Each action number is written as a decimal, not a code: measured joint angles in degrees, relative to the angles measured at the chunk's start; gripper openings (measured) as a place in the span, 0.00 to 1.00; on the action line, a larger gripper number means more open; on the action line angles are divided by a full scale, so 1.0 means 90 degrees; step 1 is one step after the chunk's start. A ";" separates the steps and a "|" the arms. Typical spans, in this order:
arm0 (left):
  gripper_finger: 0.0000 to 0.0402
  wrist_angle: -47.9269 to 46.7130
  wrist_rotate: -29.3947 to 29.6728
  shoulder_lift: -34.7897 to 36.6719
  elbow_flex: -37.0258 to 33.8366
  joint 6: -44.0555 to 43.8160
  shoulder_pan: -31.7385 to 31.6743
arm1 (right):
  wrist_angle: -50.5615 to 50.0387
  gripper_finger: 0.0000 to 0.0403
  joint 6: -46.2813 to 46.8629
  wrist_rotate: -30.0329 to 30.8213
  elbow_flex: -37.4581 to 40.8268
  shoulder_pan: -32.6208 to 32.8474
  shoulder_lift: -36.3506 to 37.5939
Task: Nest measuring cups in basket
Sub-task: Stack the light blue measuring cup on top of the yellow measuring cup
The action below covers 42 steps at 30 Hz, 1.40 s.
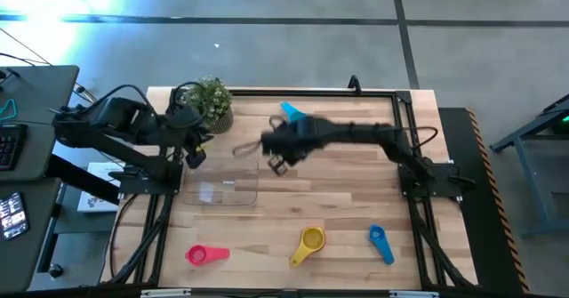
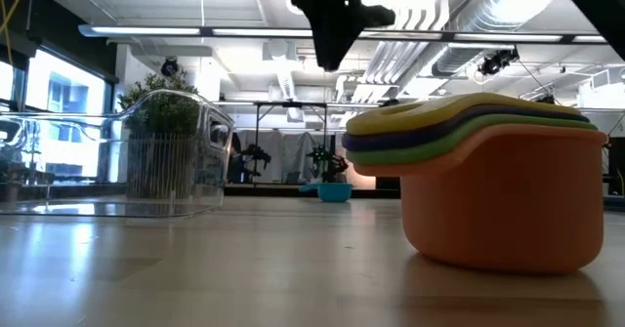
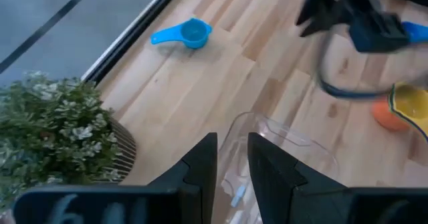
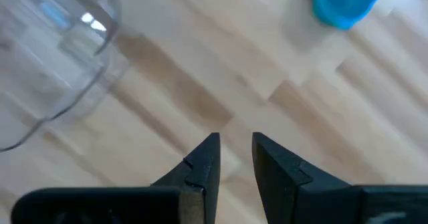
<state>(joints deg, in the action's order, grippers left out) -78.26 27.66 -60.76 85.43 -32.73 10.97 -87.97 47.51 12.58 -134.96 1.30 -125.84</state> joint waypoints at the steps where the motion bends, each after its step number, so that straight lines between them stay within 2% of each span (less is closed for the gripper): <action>1: 0.19 0.0000 0.0002 0.0023 0.0000 0.0000 -0.0081 | 0.0008 0.19 -0.0272 -0.0073 0.0000 -0.0195 0.0013; 10: 0.19 0.0000 0.0014 0.0224 0.0002 0.0000 -0.0793 | 0.0497 0.19 -0.2200 -0.0915 0.0002 -0.1537 0.0019; 16: 0.19 0.0003 0.0019 0.0279 0.0000 0.0103 -0.1172 | 0.0917 0.19 -0.3316 -0.1578 0.0002 -0.2102 0.0019; 22: 0.19 0.0005 0.0019 0.0280 0.0002 0.0165 -0.1516 | 0.1186 0.23 -0.4063 -0.1851 0.0020 -0.2488 0.0019; 30: 0.19 0.0005 0.0017 0.0277 0.0002 0.0168 -0.1910 | 0.1590 0.37 -0.4465 -0.1924 0.0736 -0.2824 0.0018; 42: 0.19 0.0005 0.0019 0.0283 0.0000 0.0168 -0.2299 | 0.2984 0.38 -0.5045 -0.1896 0.2431 -0.2810 0.0012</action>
<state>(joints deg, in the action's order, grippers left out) -78.22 27.84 -58.22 85.43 -31.22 -9.72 -61.11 2.11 -4.49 -113.08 -23.99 -125.73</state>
